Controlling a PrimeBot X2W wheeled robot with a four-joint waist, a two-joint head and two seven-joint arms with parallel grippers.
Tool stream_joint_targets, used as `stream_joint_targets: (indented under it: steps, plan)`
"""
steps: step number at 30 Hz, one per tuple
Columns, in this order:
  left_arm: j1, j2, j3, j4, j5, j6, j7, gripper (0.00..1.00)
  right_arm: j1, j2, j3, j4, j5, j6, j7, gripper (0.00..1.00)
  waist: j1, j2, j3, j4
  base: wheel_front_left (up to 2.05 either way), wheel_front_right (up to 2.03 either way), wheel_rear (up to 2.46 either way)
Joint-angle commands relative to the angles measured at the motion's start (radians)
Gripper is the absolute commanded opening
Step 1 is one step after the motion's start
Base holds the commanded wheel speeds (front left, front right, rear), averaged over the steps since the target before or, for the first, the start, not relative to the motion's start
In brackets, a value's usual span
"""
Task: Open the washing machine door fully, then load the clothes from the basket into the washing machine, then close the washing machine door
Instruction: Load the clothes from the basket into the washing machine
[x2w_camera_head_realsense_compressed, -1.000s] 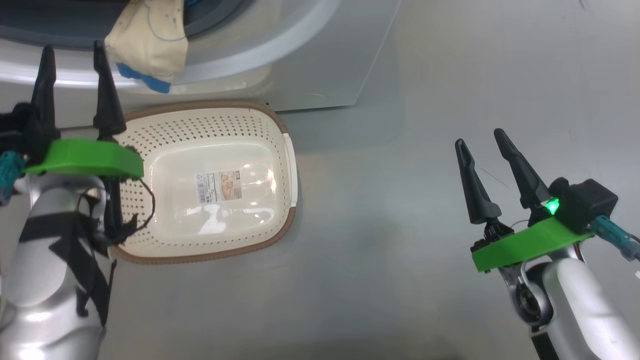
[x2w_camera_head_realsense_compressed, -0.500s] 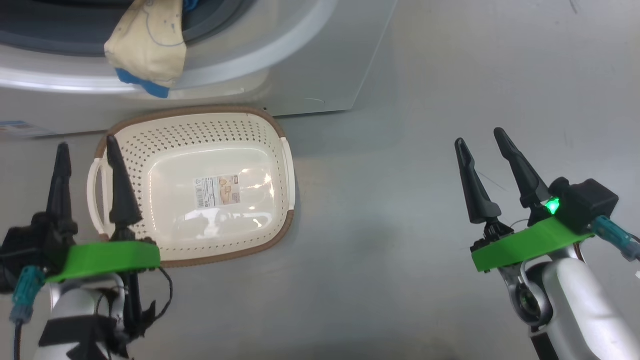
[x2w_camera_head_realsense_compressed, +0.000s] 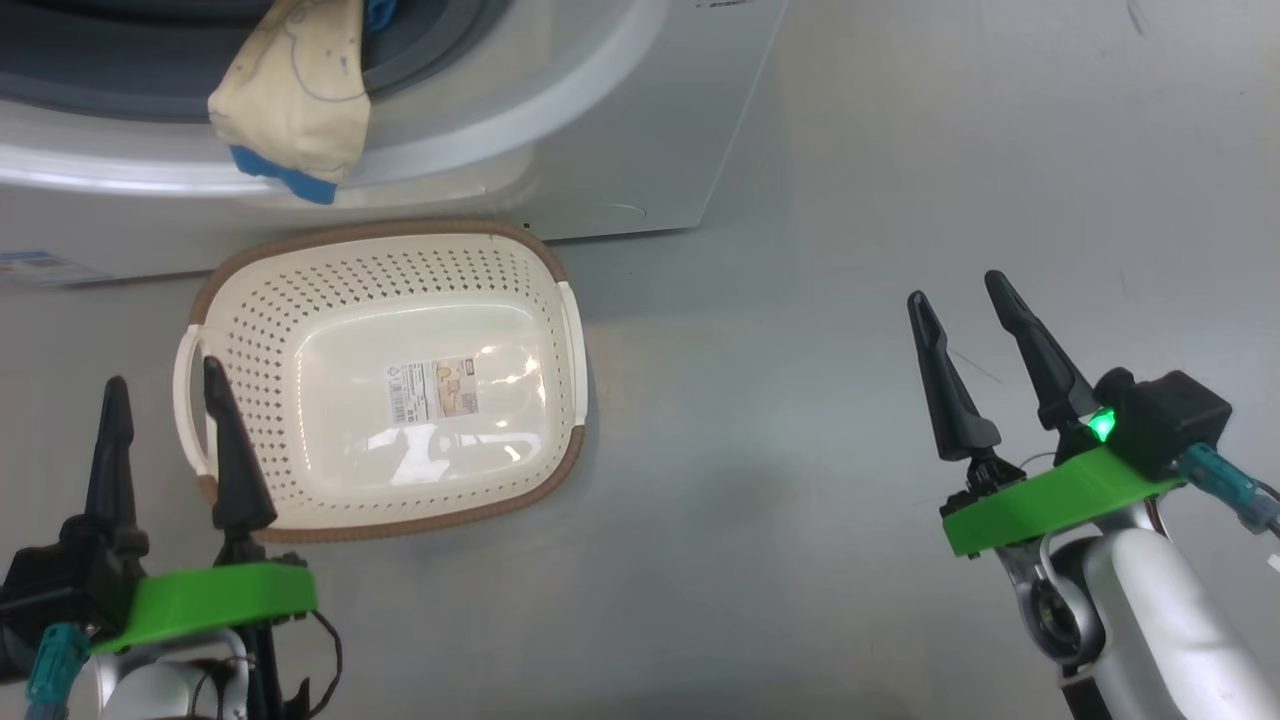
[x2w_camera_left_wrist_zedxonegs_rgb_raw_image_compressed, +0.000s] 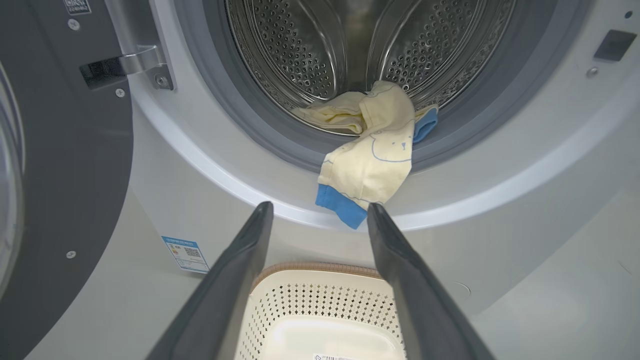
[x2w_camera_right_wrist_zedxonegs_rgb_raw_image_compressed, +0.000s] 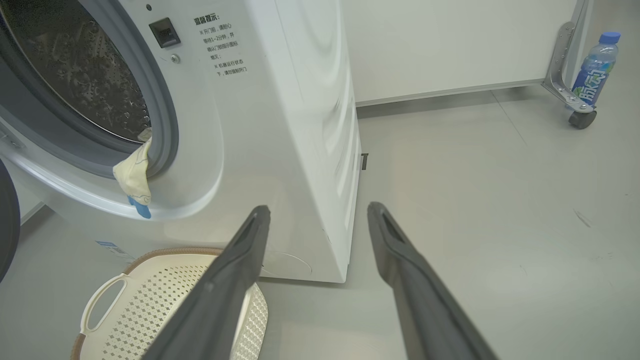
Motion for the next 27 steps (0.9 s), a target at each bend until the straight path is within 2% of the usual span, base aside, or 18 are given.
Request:
stream_joint_targets:
  steps: [1,13,27]
  plan:
    - [0.005,0.023,0.037,-0.039,0.002,0.003,-0.001,1.00,0.012,-0.011,0.020,-0.029,0.001,0.004,-0.010,1.00,0.0000,-0.0001,0.000,0.000,0.00,0.00,0.00]
    - [-0.096,0.023,-0.005,-0.003,-0.011,-0.029,0.015,1.00,0.000,-0.015,0.031,-0.028,0.002,0.004,-0.010,1.00,0.0000,-0.0001,0.024,-0.013,0.00,0.00,0.00]
    - [-0.335,0.023,-0.017,0.195,-0.065,-0.082,0.034,1.00,-0.031,-0.018,0.038,-0.023,0.010,0.004,-0.010,1.00,0.0000,-0.0001,0.101,-0.050,0.00,0.00,0.00]
